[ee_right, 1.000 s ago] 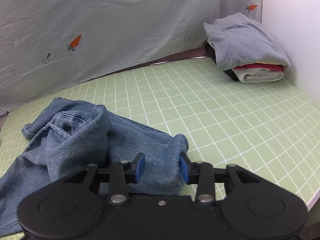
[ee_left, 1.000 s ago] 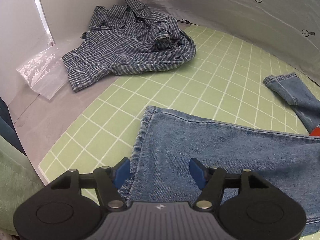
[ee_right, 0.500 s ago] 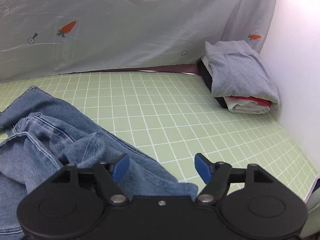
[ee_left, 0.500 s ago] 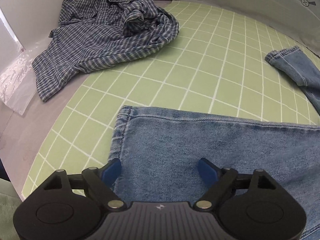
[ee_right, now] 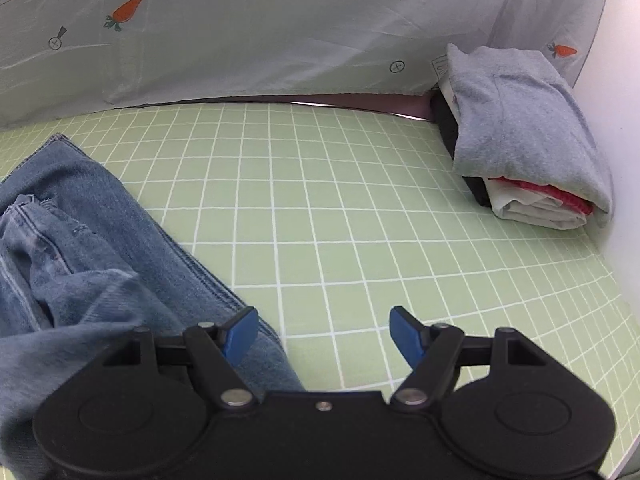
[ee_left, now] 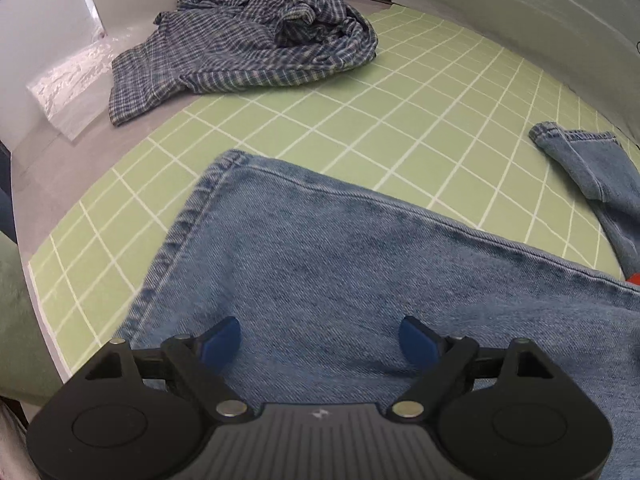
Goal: Fold clothes
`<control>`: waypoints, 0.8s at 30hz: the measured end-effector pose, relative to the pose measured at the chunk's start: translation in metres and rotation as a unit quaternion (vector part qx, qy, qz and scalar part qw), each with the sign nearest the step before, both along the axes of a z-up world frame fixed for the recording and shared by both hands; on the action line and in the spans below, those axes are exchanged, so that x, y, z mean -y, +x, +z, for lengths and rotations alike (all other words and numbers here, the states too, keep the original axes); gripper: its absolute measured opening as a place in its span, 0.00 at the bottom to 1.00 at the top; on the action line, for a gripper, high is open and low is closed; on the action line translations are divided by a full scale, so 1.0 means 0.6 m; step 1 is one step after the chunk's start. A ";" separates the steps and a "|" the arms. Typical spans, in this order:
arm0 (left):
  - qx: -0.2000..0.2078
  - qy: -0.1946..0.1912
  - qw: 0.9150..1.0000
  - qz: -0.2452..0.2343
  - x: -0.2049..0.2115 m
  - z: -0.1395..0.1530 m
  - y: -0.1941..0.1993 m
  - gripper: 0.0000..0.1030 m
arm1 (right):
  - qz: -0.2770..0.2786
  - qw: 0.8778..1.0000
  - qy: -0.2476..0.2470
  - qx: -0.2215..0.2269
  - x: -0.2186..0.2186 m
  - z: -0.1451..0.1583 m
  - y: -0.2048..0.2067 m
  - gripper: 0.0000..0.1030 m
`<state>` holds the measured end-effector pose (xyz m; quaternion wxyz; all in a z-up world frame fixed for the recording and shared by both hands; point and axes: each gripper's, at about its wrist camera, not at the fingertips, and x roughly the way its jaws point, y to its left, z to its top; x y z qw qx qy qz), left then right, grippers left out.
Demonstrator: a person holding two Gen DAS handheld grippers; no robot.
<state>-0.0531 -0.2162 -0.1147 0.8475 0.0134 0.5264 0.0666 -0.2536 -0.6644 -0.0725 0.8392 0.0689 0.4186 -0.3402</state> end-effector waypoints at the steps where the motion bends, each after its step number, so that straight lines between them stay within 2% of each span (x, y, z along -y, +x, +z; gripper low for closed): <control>1: 0.000 0.002 1.000 0.006 0.007 -0.001 -0.004 0.87 | 0.013 1.000 0.007 0.002 0.005 -0.003 0.002 0.71; 4: -0.001 0.005 1.000 0.022 0.019 -0.006 -0.009 0.93 | 0.065 0.997 0.043 0.029 0.007 0.001 0.026 0.71; 5: -0.002 0.005 1.000 0.028 0.019 -0.007 -0.007 0.99 | 0.083 0.994 0.054 0.043 0.003 0.005 0.040 0.71; 8: -0.004 0.004 0.999 0.044 0.018 -0.011 -0.001 1.00 | 0.129 0.985 0.085 0.075 -0.010 0.013 0.089 0.71; 11: -0.004 0.002 0.999 0.046 0.019 -0.014 0.002 1.00 | 0.178 0.970 0.132 0.104 -0.026 0.014 0.146 0.71; 13: 0.000 -0.003 0.999 0.046 0.018 -0.016 -0.001 1.00 | 0.204 0.958 0.169 0.106 -0.037 0.004 0.186 0.71; 16: 0.000 -0.026 0.998 0.062 0.007 -0.020 -0.004 1.00 | 0.226 0.957 0.166 0.070 -0.065 -0.022 0.242 0.70; 18: 0.001 -0.041 0.997 0.068 -0.001 -0.024 -0.005 1.00 | 0.227 0.954 0.188 0.063 -0.062 -0.035 0.260 0.60; 20: 0.003 -0.041 0.997 0.064 0.001 -0.024 -0.005 1.00 | 0.224 0.944 0.233 0.072 -0.053 -0.041 0.264 0.44; 24: 0.005 -0.040 0.997 0.061 0.003 -0.026 -0.002 1.00 | 0.233 0.925 0.292 0.075 -0.035 -0.049 0.256 0.40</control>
